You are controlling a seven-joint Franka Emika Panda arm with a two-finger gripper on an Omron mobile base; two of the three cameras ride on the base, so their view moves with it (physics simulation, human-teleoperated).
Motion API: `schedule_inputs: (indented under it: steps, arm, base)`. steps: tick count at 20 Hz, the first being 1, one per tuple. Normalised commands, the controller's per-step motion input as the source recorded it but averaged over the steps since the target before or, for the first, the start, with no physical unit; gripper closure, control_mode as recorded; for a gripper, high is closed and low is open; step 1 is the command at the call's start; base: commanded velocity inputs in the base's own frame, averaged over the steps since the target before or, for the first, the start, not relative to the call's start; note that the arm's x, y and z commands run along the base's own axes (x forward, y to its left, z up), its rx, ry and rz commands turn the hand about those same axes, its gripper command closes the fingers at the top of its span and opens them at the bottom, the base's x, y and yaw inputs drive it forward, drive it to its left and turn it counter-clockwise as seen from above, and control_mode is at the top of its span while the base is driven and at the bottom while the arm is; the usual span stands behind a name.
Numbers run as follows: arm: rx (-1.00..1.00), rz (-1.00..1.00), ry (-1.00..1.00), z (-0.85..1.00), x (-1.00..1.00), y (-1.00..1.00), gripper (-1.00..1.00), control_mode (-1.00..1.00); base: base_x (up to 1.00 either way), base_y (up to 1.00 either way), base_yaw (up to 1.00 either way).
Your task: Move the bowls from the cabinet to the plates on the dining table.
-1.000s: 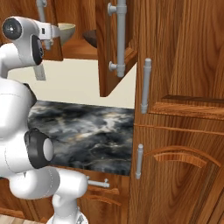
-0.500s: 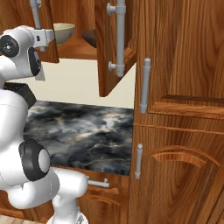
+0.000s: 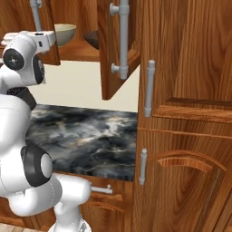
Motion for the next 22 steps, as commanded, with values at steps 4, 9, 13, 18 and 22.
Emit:
schedule_inputs:
  steps: [4,9,13,18,22]
  arm:
    - [-0.07,0.03,-0.12,0.0,-0.18,1.0,1.0,-1.0]
    - [-0.09,0.05,-0.12,0.0,-0.24,1.0,1.0,-1.0]
    - [-0.06,0.08,-0.11,0.0,-0.36,1.0,1.0,-1.0]
    - [-0.04,0.01,-0.17,0.0,-0.69,0.82,1.0,-1.0]
    - [-0.02,-0.02,-0.25,0.0,-1.0,0.48,1.0,-1.0]
  base:
    - [0.0,0.0,0.0]
    - [0.0,0.0,0.0]
    - [0.0,0.0,0.0]
    - [0.0,0.0,0.0]
    - [0.0,0.0,0.0]
